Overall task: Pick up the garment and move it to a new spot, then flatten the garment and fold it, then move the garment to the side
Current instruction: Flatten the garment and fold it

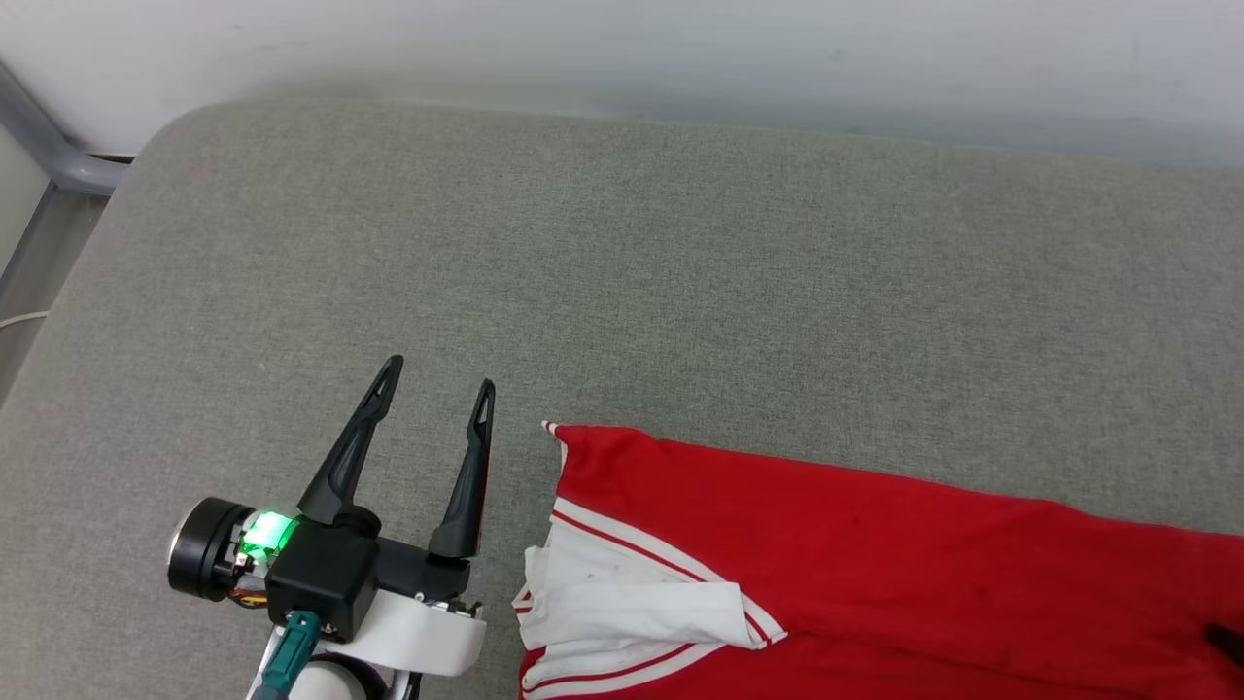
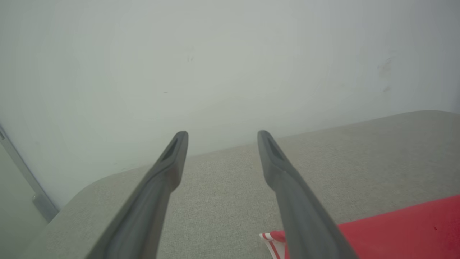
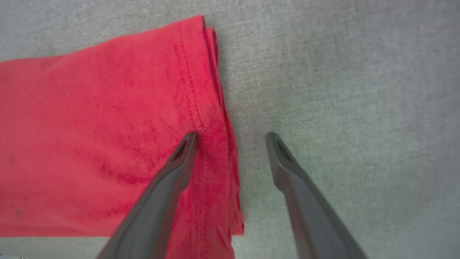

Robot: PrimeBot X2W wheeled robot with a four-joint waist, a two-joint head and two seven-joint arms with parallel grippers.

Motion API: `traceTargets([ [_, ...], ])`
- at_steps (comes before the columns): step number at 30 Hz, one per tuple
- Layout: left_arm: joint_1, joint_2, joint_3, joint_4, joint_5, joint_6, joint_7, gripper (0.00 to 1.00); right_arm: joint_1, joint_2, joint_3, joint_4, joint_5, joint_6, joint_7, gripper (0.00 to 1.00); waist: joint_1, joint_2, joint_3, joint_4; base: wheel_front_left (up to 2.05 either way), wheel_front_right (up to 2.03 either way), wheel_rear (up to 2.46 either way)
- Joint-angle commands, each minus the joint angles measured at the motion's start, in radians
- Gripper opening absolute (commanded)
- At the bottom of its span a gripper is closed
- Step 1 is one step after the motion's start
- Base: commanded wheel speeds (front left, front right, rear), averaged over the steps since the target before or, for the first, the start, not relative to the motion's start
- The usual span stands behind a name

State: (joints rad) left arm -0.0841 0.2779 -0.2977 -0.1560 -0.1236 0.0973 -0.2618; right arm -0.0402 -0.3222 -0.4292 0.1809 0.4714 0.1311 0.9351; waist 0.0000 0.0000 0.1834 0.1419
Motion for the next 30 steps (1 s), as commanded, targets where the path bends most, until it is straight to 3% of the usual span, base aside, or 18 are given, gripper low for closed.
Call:
traceTargets([
  [1, 0.01, -0.007, 0.008, 0.006, 0.01, -0.013, -0.004, 1.0, -0.007, 0.009, -0.002, 0.014, 0.009, -0.001, 0.002, 1.0, 0.0, 0.0, 0.006, 0.005, 0.0, 0.0, 0.0],
  [8, 0.011, -0.057, 0.054, 0.017, 0.04, -0.079, -0.004, 1.0, -0.016, 0.046, 0.043, 0.086, 0.069, 0.001, 0.0, 1.0, 0.0, 0.0, 0.021, 0.014, 0.0, 0.0, 0.0],
  [13, 0.017, -0.081, 0.088, 0.029, 0.059, -0.12, -0.004, 1.0, -0.021, 0.07, 0.141, 0.124, 0.119, 0.005, -0.015, 1.0, 0.0, 0.0, 0.014, 0.008, 0.0, 0.0, 0.0],
  [19, 0.02, -0.097, 0.114, 0.037, 0.072, -0.148, -0.004, 1.0, -0.015, 0.07, 0.213, 0.156, 0.153, 0.005, -0.043, 1.0, 0.0, 0.0, 0.001, 0.001, 0.0, 0.0, 0.0],
  [20, 0.021, -0.099, 0.117, 0.038, 0.073, -0.151, -0.004, 1.0, -0.013, 0.066, 0.224, 0.163, 0.15, 0.005, -0.05, 0.77, 0.0, 0.0, -0.001, 0.0, 0.0, 0.0, 0.0],
  [21, 0.022, -0.102, 0.121, 0.038, 0.074, -0.156, -0.004, 1.0, -0.012, 0.061, 0.229, 0.171, 0.148, 0.005, -0.062, 0.31, 0.0, 0.0, -0.002, -0.001, 0.0, 0.0, 0.0],
  [22, 0.024, -0.104, 0.125, 0.039, 0.076, -0.158, -0.004, 1.0, -0.013, 0.055, 0.236, 0.178, 0.148, 0.005, -0.074, 0.0, 0.0, 0.0, -0.003, -0.001, 0.0, 0.0, 0.0],
  [30, 0.033, -0.118, 0.141, 0.047, 0.082, -0.178, -0.004, 1.0, -0.016, -0.001, 0.254, 0.21, 0.159, -0.001, -0.162, 0.0, 0.0, 0.0, -0.01, -0.007, 0.0, 0.0, 0.0],
])
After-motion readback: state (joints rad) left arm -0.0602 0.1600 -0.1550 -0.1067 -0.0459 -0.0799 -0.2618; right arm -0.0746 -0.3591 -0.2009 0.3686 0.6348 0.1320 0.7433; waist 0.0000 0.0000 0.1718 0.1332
